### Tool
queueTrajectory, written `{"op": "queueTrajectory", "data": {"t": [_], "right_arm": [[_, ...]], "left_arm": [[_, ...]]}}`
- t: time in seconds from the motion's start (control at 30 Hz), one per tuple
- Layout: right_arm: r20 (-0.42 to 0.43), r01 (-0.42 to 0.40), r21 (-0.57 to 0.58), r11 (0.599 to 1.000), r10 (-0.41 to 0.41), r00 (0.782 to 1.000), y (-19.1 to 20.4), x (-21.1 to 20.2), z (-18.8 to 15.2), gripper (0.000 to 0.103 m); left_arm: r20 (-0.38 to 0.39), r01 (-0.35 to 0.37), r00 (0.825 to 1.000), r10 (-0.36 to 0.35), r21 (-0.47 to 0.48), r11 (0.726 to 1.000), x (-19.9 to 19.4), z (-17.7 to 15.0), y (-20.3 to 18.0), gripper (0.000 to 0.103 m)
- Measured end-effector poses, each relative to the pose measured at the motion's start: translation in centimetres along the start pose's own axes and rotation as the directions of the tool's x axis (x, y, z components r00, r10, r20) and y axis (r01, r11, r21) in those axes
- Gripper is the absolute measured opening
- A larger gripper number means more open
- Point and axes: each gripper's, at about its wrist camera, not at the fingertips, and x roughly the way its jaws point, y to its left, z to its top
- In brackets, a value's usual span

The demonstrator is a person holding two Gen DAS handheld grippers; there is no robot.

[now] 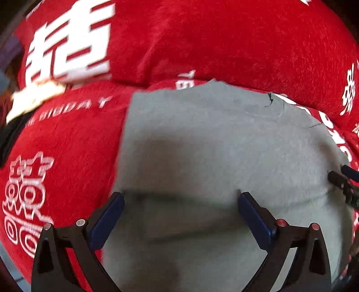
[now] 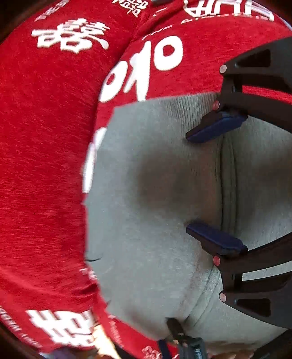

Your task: Fold small clothes

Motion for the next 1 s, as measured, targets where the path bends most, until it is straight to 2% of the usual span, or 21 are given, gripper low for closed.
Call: {"op": "queueTrajectory", "data": {"t": [0.03,0.1,0.13,0.17,0.23,0.27,0.33,0.4,0.47,0.5,0.53,0.57,0.63,0.7,0.77,0.83,0.9,0.97,1.0], "right_arm": [[-0.008,0.028,0.012,1.000,-0.028,1.000,-0.7,-0.3,-0.2,0.076],[0.005,0.090,0.016,0.996,-0.090,0.996,-1.5,-1.7,-0.4,0.079],[0.012,0.138,0.024,0.990,-0.138,0.990,-1.6,-2.5,-0.3,0.079],[0.022,0.152,0.039,0.988,-0.153,0.988,-1.5,-3.1,0.1,0.079],[0.051,0.085,0.070,0.994,-0.088,0.995,-0.7,-4.1,1.1,0.079],[0.050,0.061,0.070,0.996,-0.065,0.997,-0.1,-4.0,1.5,0.080],[0.019,0.008,0.047,0.999,-0.009,1.000,1.9,-3.1,2.8,0.082],[-0.049,-0.036,0.037,0.999,0.038,0.998,3.8,-1.0,3.8,0.082],[-0.137,-0.025,0.044,0.999,0.031,0.990,4.8,1.9,4.3,0.082],[-0.161,-0.005,0.056,0.998,0.014,0.987,4.6,3.0,4.5,0.086],[-0.138,-0.001,0.068,0.998,0.011,0.990,4.1,3.4,4.8,0.087],[-0.122,0.011,0.086,0.996,-0.001,0.993,3.5,3.6,5.2,0.087],[-0.137,0.046,0.144,0.988,-0.026,0.990,2.0,4.9,6.4,0.087],[-0.158,0.062,0.166,0.984,-0.035,0.987,1.4,5.5,7.5,0.087],[-0.169,0.085,0.160,0.983,-0.058,0.984,1.8,4.9,8.3,0.087],[-0.059,0.071,0.152,0.986,-0.063,0.996,2.7,2.2,7.9,0.087],[0.008,0.019,0.136,0.990,-0.020,1.000,3.5,0.3,6.4,0.088],[-0.028,-0.074,0.117,0.990,0.078,0.997,4.1,-0.3,3.6,0.088],[-0.064,-0.099,0.127,0.987,0.107,0.992,4.3,0.0,2.5,0.088]], "left_arm": [[-0.007,-0.010,1.000,0.010,-0.013,1.000,-0.4,-0.2,1.0,0.102],[0.040,-0.034,0.999,0.036,-0.043,0.998,-1.7,-0.1,2.4,0.102],[0.060,-0.017,0.998,0.021,-0.067,0.998,-2.2,0.4,2.8,0.102],[0.065,0.001,0.998,0.004,-0.086,0.996,-2.4,1.0,2.8,0.102],[0.082,0.051,0.996,-0.041,-0.121,0.991,-2.8,2.6,1.7,0.102],[0.091,0.074,0.994,-0.064,-0.109,0.991,-2.8,3.7,0.3,0.102],[0.050,0.107,0.993,-0.104,-0.051,0.993,-1.3,5.0,-2.6,0.102],[-0.025,0.075,0.997,-0.076,-0.009,0.997,0.9,5.8,-4.6,0.102],[-0.079,0.026,0.997,-0.026,0.008,1.000,3.6,6.3,-5.3,0.102],[-0.104,-0.003,0.995,0.003,0.002,1.000,4.6,6.6,-5.2,0.102],[-0.125,-0.019,0.992,0.016,-0.017,1.000,5.8,6.9,-4.7,0.103],[-0.111,0.016,0.994,-0.024,-0.067,0.998,6.4,7.6,-3.8,0.103],[-0.123,-0.009,0.992,-0.005,-0.113,0.994,6.9,8.7,-2.9,0.103],[-0.133,-0.007,0.991,-0.009,-0.115,0.993,6.4,9.6,-2.6,0.103],[-0.066,0.036,0.997,-0.043,-0.092,0.995,4.4,9.3,-2.5,0.103],[-0.060,0.088,0.994,-0.092,-0.061,0.994,3.2,7.8,-2.7,0.103],[-0.082,0.131,0.988,-0.133,-0.034,0.991,2.9,5.9,-2.9,0.103],[-0.087,0.109,0.990,-0.109,-0.005,0.994,2.8,3.8,-3.0,0.103],[-0.052,0.076,0.996,-0.075,0.024,0.997,2.1,2.6,-3.1,0.103]]}}
